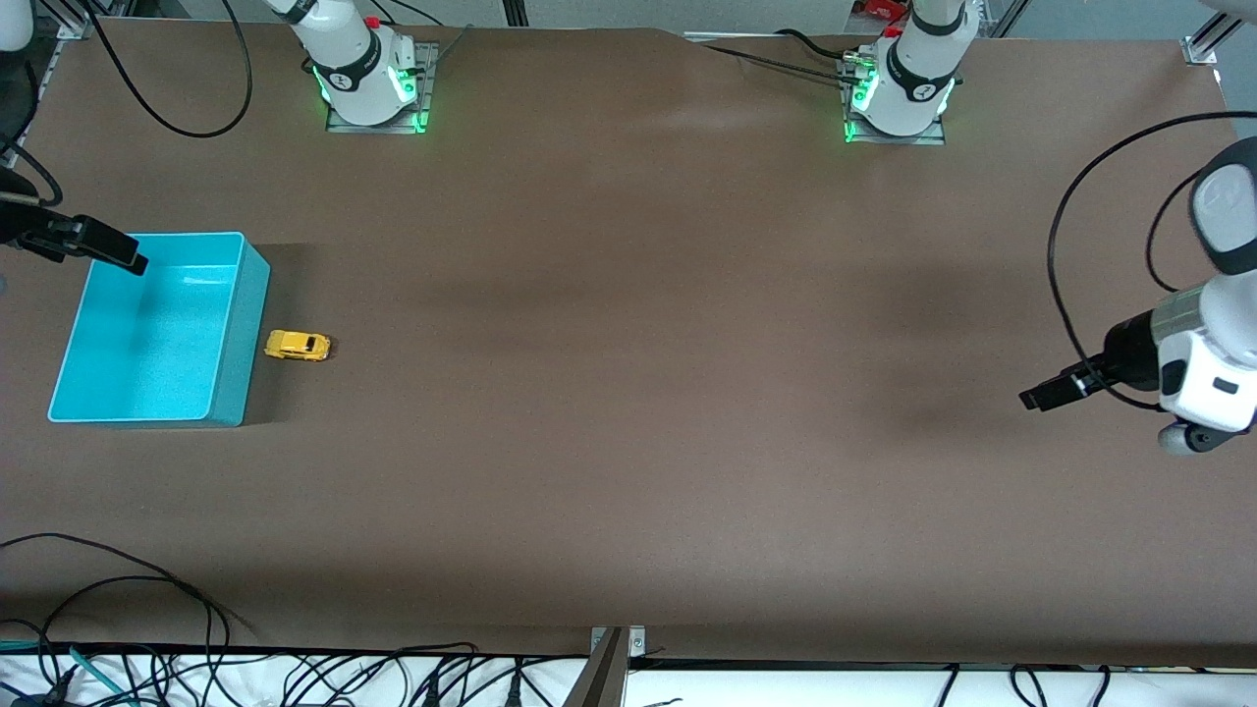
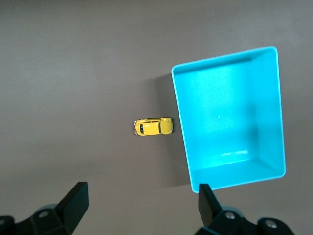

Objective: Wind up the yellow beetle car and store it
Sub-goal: 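Lower the right gripper onto the yellow car beside the bin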

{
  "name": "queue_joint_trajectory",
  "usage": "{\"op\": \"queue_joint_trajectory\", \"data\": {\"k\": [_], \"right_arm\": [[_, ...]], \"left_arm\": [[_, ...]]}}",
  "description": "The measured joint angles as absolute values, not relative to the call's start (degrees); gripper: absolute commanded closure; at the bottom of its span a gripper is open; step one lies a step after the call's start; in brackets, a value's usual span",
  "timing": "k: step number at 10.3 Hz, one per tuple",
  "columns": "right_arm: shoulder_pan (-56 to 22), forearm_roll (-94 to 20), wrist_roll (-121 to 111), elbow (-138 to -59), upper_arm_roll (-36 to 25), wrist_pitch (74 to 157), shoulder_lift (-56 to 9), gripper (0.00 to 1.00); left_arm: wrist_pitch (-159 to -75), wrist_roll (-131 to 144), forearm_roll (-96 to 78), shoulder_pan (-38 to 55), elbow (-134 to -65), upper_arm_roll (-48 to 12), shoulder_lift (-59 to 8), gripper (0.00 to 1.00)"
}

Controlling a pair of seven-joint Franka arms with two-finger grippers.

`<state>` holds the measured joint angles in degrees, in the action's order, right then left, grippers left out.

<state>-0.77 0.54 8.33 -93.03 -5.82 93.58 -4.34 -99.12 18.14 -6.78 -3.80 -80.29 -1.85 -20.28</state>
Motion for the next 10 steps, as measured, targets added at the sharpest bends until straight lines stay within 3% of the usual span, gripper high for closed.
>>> {"op": "queue_joint_trajectory", "data": {"k": [5,10], "right_arm": [[-0.7,-2.9,33.4,-94.3,-5.9,97.5,-14.8,0.0],[-1.1,-3.5,63.2,-107.6,-5.6,120.9,-19.5,0.0]], "left_arm": [[-94.0,0.0,-3.8,-3.1,-77.6,-1.7,-18.8,0.0],[-88.4,-1.7,-2.7,0.1,-77.4,0.6,-15.2,0.0]]}}
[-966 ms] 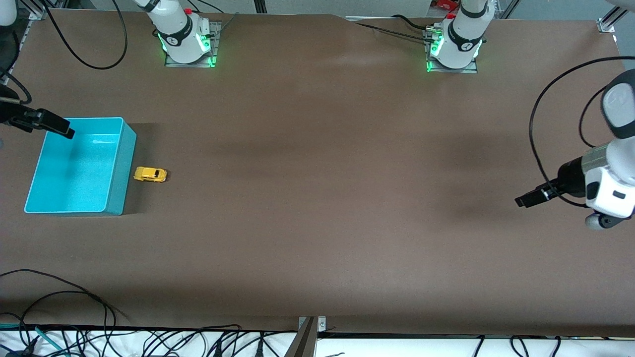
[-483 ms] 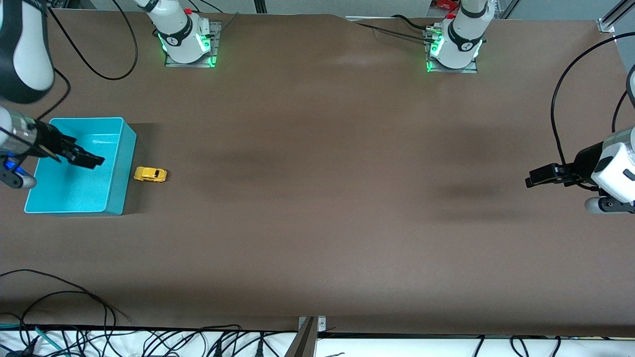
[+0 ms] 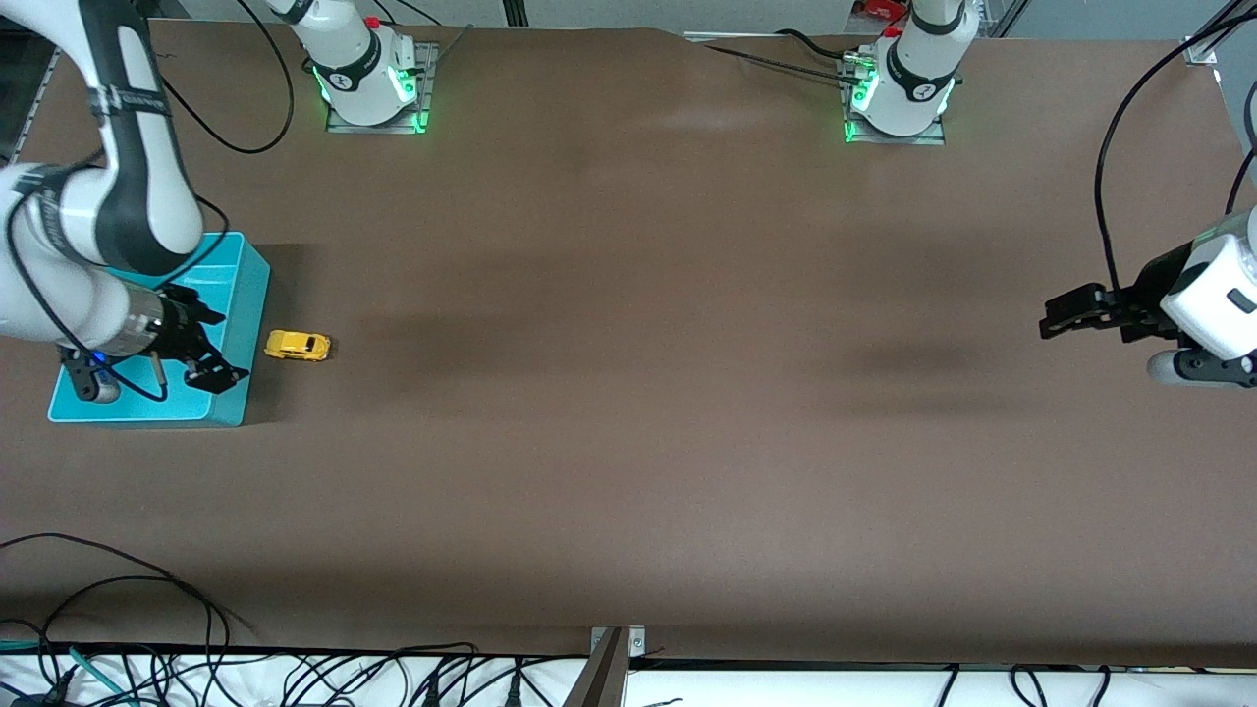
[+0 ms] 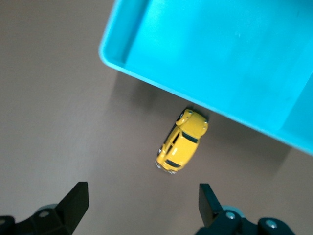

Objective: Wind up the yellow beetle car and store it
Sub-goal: 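Lower the right gripper onto the yellow car beside the bin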

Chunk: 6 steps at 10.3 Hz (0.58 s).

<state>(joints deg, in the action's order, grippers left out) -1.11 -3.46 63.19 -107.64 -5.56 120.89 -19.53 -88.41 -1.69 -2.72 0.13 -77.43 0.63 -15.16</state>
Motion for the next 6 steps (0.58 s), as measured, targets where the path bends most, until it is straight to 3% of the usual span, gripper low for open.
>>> {"op": "queue_joint_trajectory", "data": {"k": [3,6], "right_arm": [[-1.3,-3.5,73.7,-110.8,-5.5,128.0,-23.4,0.0],[-1.3,-3.5,77.6,-118.8,-5.5,136.6,-23.4,0.0]], "left_arm": [[-87.8,-13.9,-2.7,0.7,-77.5,3.0,-15.0,0.0],[-87.9,-10.2,-2.7,0.7,-75.5,3.1,-14.9,0.0]]}}
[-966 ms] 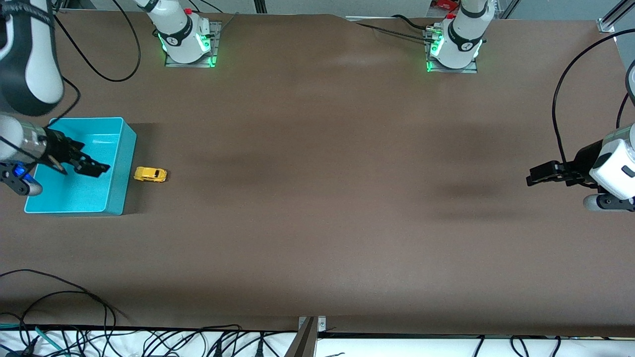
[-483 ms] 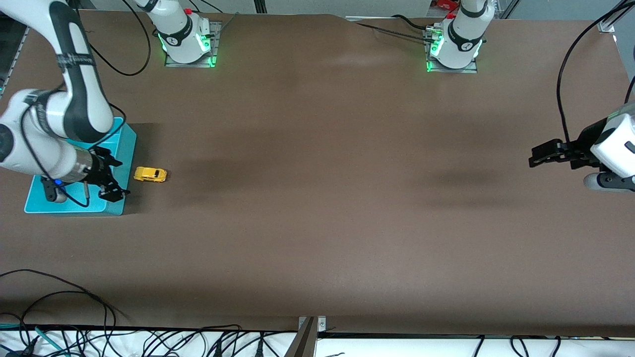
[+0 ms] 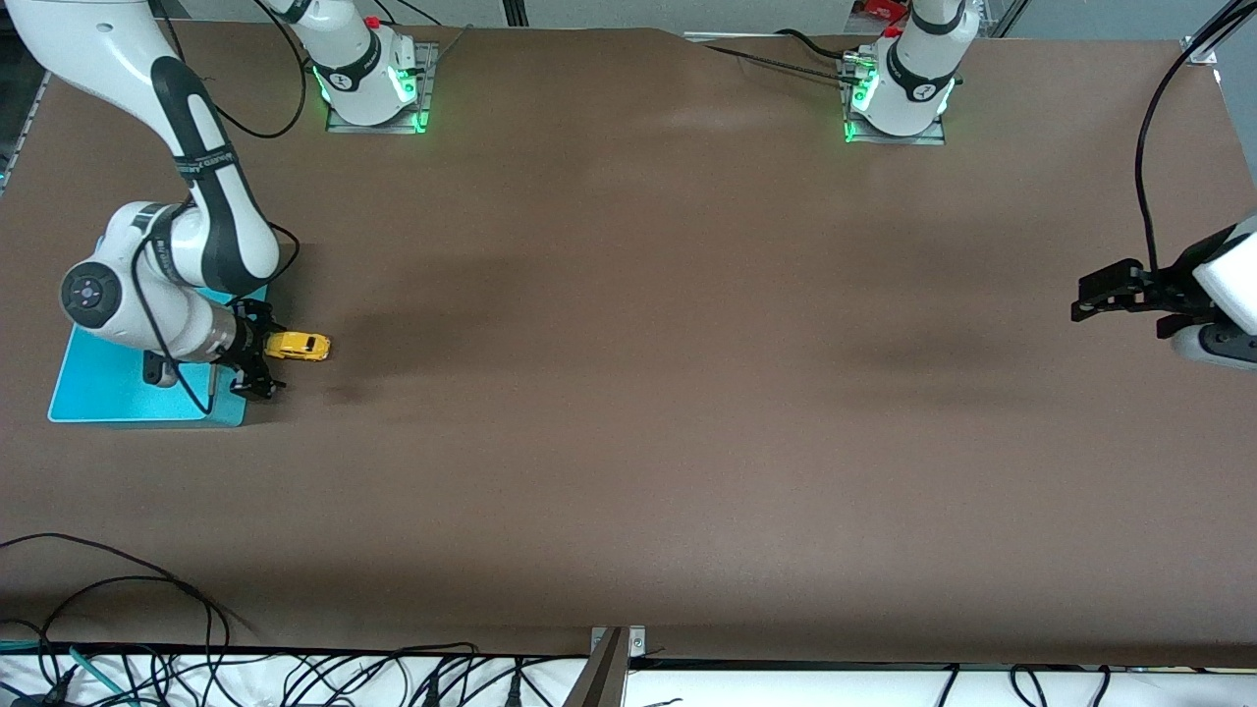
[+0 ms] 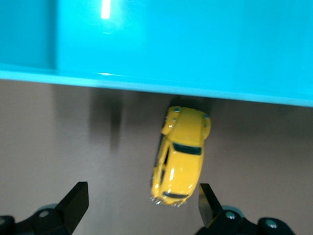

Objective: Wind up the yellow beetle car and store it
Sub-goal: 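Lower the right gripper onto the yellow car beside the bin, then grasp the yellow car with the right gripper and lift it over the bin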

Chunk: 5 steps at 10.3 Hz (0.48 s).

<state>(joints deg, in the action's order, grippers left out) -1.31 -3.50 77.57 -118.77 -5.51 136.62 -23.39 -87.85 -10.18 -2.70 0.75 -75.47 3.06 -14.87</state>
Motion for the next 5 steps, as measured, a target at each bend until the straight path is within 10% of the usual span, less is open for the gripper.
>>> {"op": "queue_joint_trajectory", "data": {"k": [4,5], "right_arm": [[-1.3,-3.5,78.8,-125.5,-5.6,142.5,-23.0,0.02],[-1.3,-3.5,78.8,-126.0,-5.6,142.6,-22.9,0.37]], "left_arm": [[-87.1,1.8,-2.7,1.3,-74.5,1.5,-14.5,0.02],[-86.7,2.3,-2.7,1.3,-74.5,1.2,-14.2,0.0]]}}
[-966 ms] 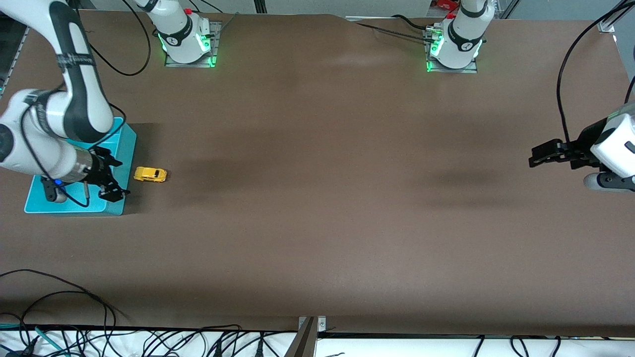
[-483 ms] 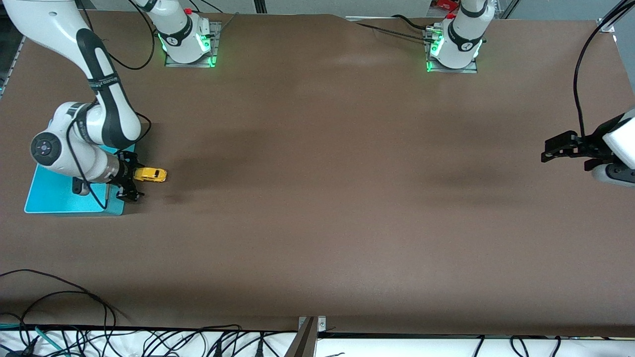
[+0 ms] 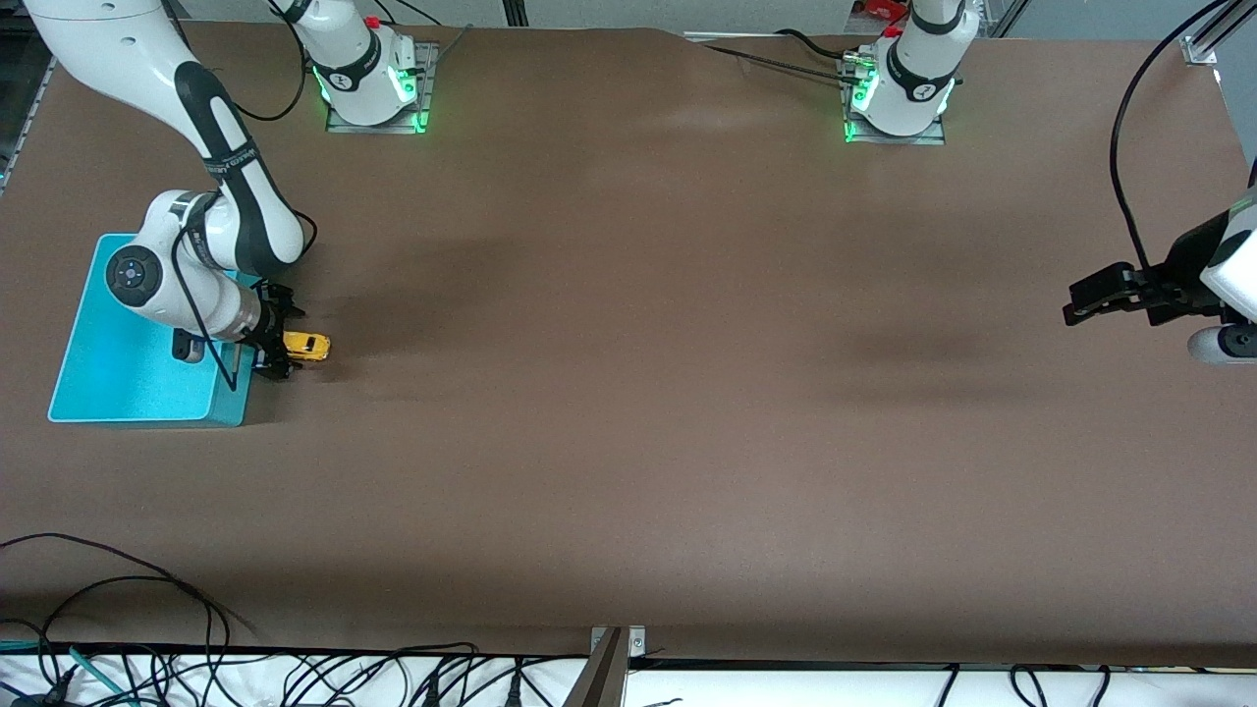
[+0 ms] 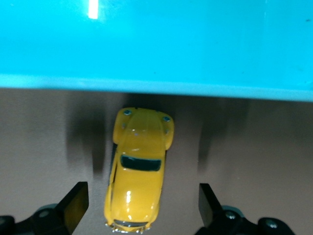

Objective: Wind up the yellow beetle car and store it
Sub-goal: 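Grasp the yellow car with the right gripper and lift it over the bin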

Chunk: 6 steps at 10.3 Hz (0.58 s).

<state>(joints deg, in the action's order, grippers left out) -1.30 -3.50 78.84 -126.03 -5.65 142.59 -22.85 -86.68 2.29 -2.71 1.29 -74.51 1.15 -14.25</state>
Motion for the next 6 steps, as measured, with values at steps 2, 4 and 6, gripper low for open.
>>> {"op": "queue_joint_trajectory", "data": {"k": [2,4,6], "right_arm": [[-1.3,-3.5,78.8,-126.3,-5.8,142.7,-22.8,0.74],[-1.3,-3.5,78.9,-126.4,-5.8,143.1,-22.8,0.85],[-1.3,-3.5,78.9,-126.4,-5.8,143.2,-22.7,0.85]], "left_arm": [[-86.5,2.8,-2.7,1.2,-74.8,1.2,-13.8,0.0],[-86.4,3.2,-2.7,1.2,-74.9,1.3,-13.8,0.0],[-86.5,3.2,-2.7,1.0,-74.9,1.3,-13.7,0.0]]}}
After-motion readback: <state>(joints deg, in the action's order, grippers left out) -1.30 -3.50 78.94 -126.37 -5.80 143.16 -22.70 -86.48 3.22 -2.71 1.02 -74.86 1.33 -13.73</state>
